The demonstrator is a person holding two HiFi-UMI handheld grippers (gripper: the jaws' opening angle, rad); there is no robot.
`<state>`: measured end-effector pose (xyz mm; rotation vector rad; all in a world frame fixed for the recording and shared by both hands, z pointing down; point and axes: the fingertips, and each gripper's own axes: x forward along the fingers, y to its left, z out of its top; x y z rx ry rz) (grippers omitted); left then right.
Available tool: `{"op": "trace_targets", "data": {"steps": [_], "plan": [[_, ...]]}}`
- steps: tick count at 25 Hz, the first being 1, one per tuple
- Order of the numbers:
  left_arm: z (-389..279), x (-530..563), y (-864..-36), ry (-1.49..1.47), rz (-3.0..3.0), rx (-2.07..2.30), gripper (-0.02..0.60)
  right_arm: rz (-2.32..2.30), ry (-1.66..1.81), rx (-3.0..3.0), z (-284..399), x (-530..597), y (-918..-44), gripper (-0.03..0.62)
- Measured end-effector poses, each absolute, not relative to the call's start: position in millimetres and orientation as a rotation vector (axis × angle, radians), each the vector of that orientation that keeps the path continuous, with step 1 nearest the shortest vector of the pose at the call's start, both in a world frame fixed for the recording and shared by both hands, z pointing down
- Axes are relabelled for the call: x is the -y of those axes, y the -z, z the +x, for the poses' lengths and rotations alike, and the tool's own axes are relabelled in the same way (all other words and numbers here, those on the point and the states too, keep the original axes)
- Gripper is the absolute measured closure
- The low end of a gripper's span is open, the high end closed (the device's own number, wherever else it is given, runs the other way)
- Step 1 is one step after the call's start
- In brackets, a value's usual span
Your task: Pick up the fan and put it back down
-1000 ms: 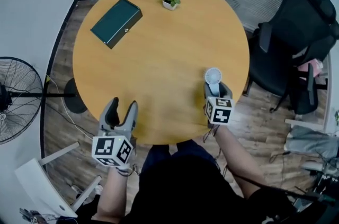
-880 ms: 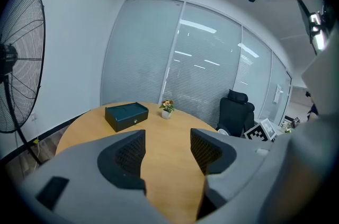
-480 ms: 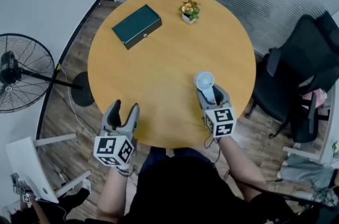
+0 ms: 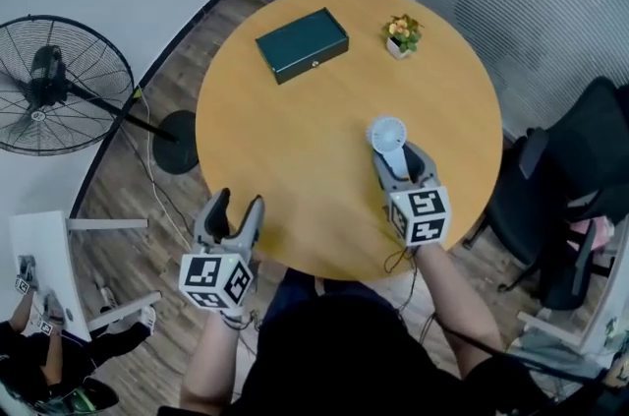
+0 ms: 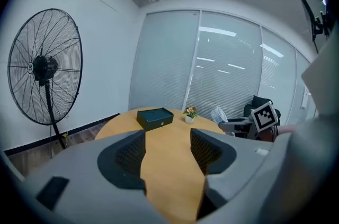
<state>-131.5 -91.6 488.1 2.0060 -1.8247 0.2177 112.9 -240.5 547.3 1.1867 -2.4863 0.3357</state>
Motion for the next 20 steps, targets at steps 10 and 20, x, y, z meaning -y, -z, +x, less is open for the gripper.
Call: {"op": "trace_targets", "data": {"steps": [10,20], "plan": [[-180,94,-509,-0.206,1.964,1.805,0.319,1.113,-0.307,2.449,43,294,-566,0.373],[-215,104,-527,-0.230,1.941,1.742,0.319,1.094,-0.426,2.307,17,350,-647,0.373]]}}
